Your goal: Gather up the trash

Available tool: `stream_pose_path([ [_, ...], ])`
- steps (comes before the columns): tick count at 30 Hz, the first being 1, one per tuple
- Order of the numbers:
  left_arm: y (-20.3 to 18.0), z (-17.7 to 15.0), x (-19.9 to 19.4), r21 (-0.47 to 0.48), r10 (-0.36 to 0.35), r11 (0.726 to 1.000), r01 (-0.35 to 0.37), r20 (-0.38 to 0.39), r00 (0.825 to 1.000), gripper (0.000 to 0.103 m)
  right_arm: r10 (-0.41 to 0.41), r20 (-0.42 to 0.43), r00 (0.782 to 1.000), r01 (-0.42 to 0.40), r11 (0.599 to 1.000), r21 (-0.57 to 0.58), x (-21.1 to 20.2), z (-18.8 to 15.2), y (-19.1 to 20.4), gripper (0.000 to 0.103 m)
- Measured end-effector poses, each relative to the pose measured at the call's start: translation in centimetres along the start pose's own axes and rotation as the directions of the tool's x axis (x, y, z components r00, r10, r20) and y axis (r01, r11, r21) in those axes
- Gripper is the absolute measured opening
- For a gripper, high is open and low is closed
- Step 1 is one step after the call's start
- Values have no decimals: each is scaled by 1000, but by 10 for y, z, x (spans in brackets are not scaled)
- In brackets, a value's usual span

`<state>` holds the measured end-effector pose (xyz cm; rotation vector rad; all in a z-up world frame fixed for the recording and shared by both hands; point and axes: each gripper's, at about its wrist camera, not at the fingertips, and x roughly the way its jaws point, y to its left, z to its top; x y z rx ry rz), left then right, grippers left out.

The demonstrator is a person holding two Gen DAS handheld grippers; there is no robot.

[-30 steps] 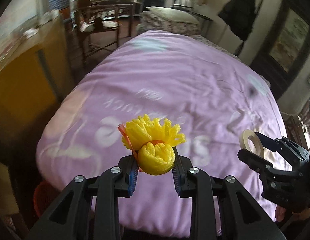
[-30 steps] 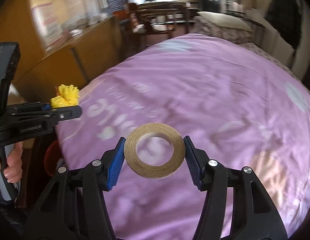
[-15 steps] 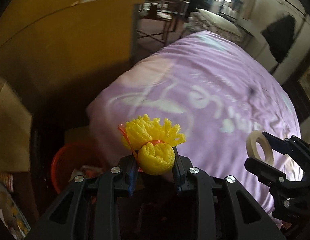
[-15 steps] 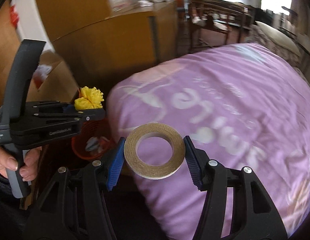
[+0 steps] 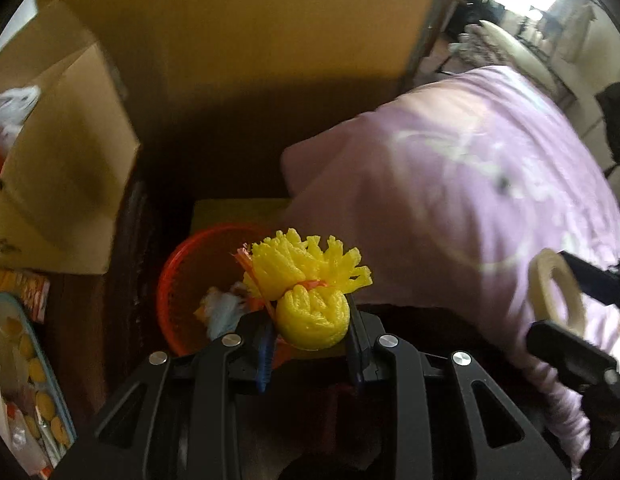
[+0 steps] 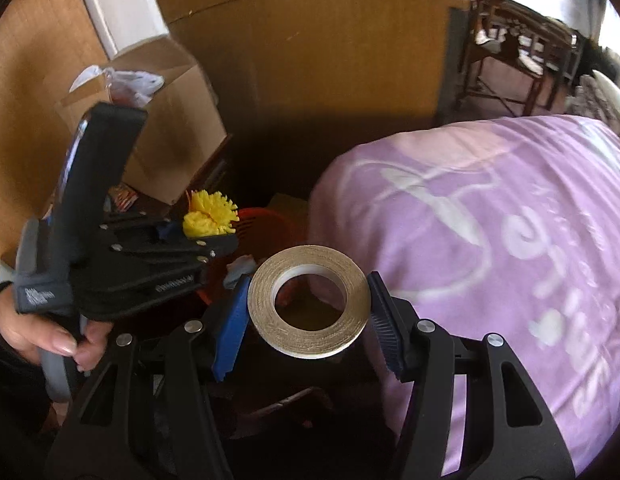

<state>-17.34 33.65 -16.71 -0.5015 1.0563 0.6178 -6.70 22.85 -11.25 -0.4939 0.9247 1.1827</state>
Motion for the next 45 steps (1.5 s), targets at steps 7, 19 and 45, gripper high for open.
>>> stream_pose_path([
  [7, 45, -7, 31, -92, 41, 995, -47, -68, 997, 30, 76, -66, 995, -79, 996, -48, 45, 20, 28, 57],
  [19, 92, -12, 83, -182, 52, 980, -85, -176, 983, 30, 151, -199, 968, -166, 984, -60, 135, 36, 59, 57],
  [45, 108, -25, 78, -246, 87, 960, -133, -190, 978, 62, 157, -189, 969, -163, 987, -17, 129, 36, 42, 58],
])
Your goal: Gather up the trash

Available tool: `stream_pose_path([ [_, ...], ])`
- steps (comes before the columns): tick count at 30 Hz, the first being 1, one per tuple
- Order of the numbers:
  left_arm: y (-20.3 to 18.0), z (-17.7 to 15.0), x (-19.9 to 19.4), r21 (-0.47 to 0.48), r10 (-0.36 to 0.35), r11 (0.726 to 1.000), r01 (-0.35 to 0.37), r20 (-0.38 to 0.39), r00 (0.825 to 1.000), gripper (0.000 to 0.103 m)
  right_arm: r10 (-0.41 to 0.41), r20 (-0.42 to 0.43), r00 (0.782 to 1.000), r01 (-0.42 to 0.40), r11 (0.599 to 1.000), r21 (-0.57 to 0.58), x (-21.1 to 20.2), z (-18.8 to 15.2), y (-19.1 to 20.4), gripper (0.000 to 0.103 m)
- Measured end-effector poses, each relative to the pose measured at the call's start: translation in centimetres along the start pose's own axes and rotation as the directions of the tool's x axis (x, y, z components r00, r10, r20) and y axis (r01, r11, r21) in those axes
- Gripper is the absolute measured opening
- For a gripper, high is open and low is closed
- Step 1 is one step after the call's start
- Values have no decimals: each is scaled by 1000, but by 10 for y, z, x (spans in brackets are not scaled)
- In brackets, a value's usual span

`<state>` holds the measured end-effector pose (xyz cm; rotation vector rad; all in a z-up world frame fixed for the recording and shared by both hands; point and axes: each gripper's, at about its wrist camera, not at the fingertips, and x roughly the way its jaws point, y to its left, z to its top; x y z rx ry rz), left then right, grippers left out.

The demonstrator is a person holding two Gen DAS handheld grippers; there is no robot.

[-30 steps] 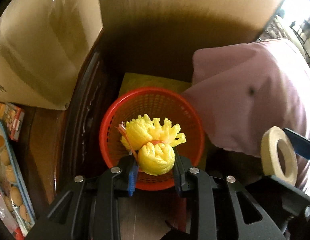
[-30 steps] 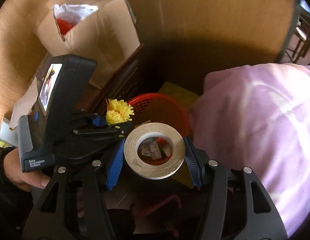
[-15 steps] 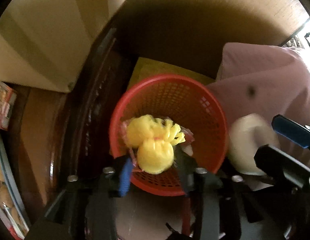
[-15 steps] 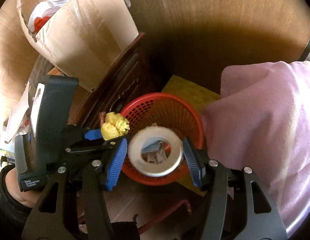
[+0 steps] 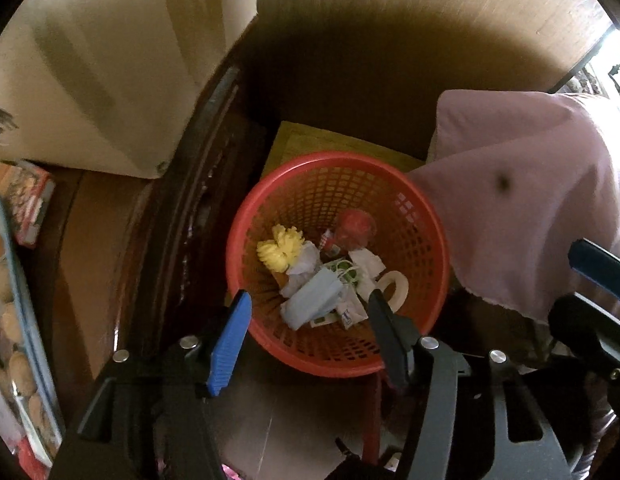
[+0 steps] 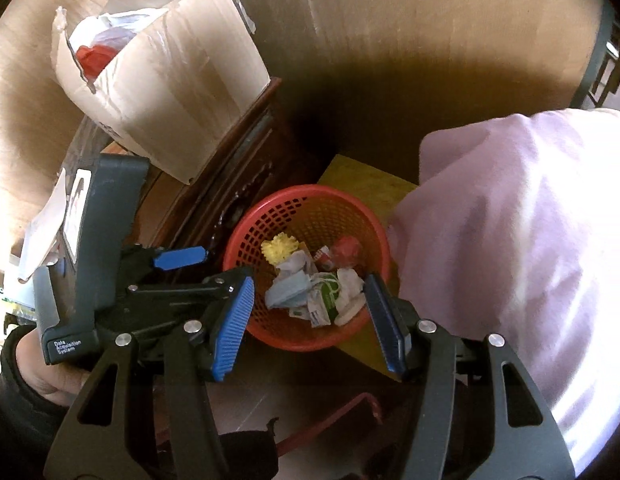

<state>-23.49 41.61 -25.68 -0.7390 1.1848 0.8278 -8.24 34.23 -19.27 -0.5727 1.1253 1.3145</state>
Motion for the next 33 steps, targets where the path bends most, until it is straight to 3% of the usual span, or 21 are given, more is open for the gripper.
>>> stream_pose_path([
  [4, -2, -3, -10, -4, 17, 1000, -17, 11, 1000, 69, -15, 2, 1000, 15, 1000, 5, -8, -9, -2, 58],
  [26, -27, -29, -70, 42, 12, 999, -15, 91, 996, 70, -45, 68, 997, 42, 998, 39, -57, -49, -3, 58],
  [33, -34, -36, -79, 51, 18, 998, -23, 97, 995, 70, -52, 98, 994, 47, 998, 51, -72, -58, -7, 63],
])
